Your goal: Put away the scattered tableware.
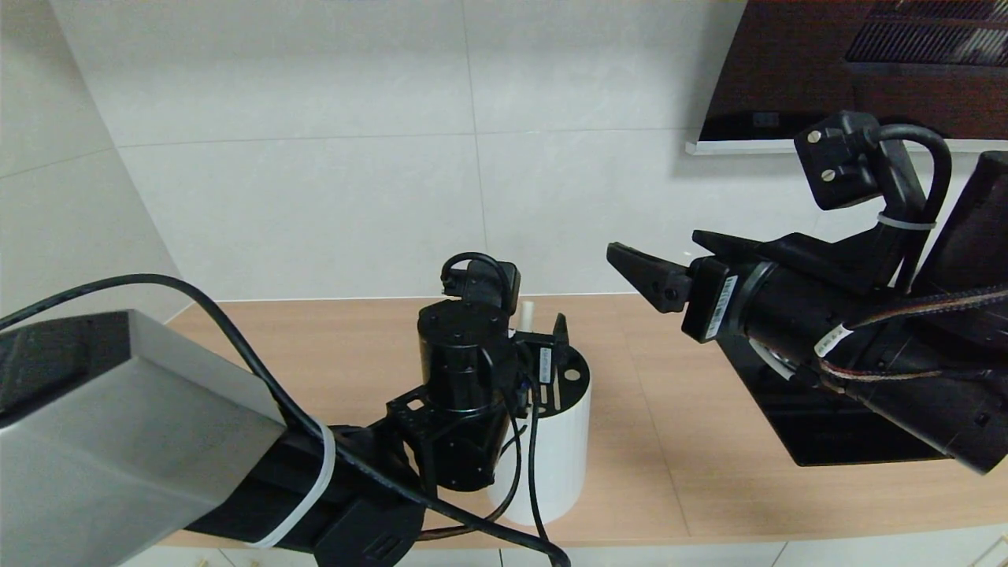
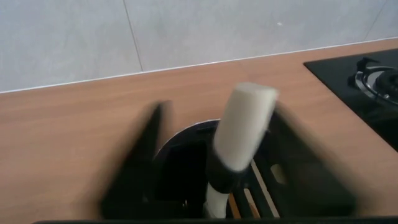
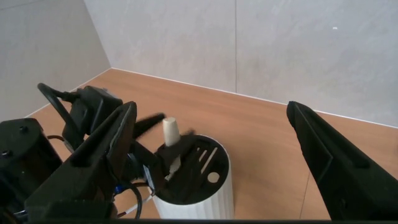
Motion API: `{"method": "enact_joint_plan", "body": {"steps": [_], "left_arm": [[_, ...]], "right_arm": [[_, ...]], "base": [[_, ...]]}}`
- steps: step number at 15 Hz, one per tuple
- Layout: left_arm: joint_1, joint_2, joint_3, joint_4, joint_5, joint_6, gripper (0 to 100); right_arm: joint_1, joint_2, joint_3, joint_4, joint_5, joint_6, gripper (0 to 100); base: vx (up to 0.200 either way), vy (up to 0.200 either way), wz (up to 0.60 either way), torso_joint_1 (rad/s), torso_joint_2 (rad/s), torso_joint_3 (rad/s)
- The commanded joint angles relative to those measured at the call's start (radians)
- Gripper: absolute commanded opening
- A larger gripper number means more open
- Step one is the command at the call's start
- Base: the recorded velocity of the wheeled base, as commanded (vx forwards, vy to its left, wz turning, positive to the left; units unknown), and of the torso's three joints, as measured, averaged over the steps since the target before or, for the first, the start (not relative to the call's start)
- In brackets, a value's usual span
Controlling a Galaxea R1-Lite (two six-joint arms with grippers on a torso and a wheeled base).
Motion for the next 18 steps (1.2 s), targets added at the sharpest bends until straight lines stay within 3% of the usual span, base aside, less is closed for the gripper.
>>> {"method": "enact_joint_plan", "body": {"steps": [1,7,11,12,14,16,18], "left_arm": [[0.000,-0.005,-0.001,0.000,0.000,0.000,100],[0.000,-0.069,0.004,-0.031,-0.001,0.001,100],[0.037,-0.296,0.032,-0.022,-0.018,0.012,100],[0.061,-0.378,0.070,-0.017,-0.046,0.027,100],[0.111,-0.532,0.188,-0.015,-0.153,0.109,100],[0.160,-0.646,0.257,0.014,-0.195,0.144,100],[0.241,-0.718,0.321,0.038,-0.196,0.138,100]], "right_arm": [[0.000,0.004,0.001,0.000,0.000,0.000,100],[-0.001,-0.002,0.004,-0.003,0.000,0.000,100],[-0.052,-0.019,0.006,-0.002,0.000,0.000,100],[-0.070,-0.027,0.012,0.000,0.000,-0.014,100],[-0.112,-0.070,0.030,0.003,0.001,-0.041,100],[-0.161,-0.130,0.052,-0.002,0.000,-0.038,100],[-0.237,-0.225,0.153,-0.002,0.011,-0.041,100]], "base": [[0.000,0.000,0.00,0.000,0.00,0.000],[0.000,0.000,0.00,0.000,0.00,0.000],[0.000,0.000,0.00,0.000,0.00,0.000],[0.000,0.000,0.00,0.000,0.00,0.000],[0.000,0.000,0.00,0.000,0.00,0.000],[0.000,0.000,0.00,0.000,0.00,0.000],[0.000,0.000,0.00,0.000,0.00,0.000]]}}
